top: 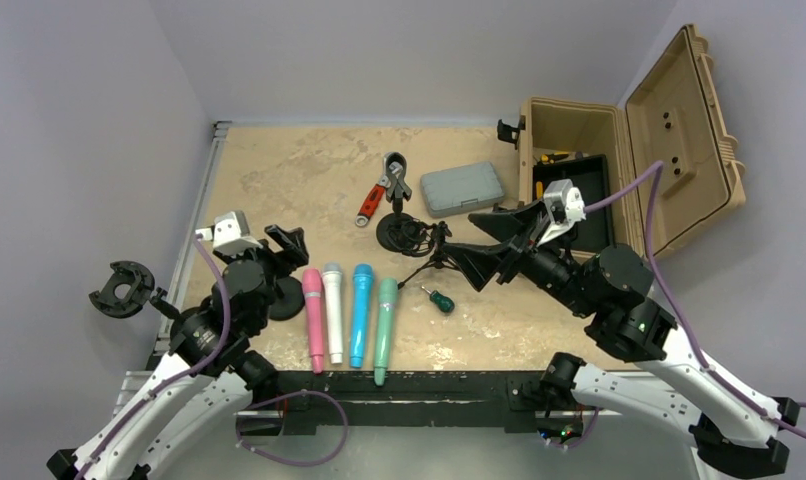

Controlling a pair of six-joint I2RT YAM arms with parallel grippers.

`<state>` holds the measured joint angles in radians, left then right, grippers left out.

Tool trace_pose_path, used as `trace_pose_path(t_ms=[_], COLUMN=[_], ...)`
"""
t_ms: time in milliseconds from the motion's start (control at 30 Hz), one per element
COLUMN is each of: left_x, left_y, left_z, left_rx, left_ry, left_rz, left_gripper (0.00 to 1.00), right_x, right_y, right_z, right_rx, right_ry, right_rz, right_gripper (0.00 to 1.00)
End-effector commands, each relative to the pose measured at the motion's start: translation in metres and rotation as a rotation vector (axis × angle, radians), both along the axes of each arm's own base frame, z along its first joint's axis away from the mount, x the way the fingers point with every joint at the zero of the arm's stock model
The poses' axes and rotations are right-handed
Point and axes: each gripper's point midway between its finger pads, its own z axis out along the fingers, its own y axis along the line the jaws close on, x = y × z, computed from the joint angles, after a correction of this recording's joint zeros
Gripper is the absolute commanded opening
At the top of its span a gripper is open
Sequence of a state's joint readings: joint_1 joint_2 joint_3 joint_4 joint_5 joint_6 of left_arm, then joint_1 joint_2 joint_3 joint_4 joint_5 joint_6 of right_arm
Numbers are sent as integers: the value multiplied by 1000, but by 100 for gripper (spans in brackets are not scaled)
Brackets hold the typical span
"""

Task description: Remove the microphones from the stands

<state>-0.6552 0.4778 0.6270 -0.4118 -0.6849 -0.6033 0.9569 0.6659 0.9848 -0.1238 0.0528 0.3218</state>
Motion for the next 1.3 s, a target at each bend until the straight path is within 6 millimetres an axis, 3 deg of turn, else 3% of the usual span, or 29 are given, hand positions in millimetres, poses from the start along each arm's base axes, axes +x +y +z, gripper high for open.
trace_pose_path(t_ms=[0, 133, 333, 500, 600, 833, 1000, 1200, 1267], left_x=[-20, -14, -13, -28, -37, -54, -67, -73, -72], left_y=[9, 3, -19, -30, -26, -3, 21, 37, 37], left_z=[-81, -32, 70, 144, 174, 220, 234, 233, 229], left_rx=[79, 107, 108, 74, 59, 66, 65, 55, 60], left_ry=[254, 176, 24, -130, -200, -336, -417, -455, -448], left_rz=[29, -34, -204, -328, -342, -307, -233, -172, -172], left_gripper=[77, 78, 79, 80, 81, 82, 82, 82, 82], right_x=[-3, -1, 4, 13, 19, 17, 4, -8, -12], right_y=[6, 6, -1, -22, -45, -122, -174, -199, -205], right_z=[9, 9, 11, 21, 31, 70, 86, 95, 98], right_rx=[35, 34, 47, 69, 91, 239, 364, 430, 467], right_ry=[-18, -16, -4, 19, 31, 18, 9, 6, 0], right_rz=[29, 23, -21, -132, -231, -476, -590, -617, -611], right_gripper=[81, 81, 81, 82, 84, 86, 86, 92, 99])
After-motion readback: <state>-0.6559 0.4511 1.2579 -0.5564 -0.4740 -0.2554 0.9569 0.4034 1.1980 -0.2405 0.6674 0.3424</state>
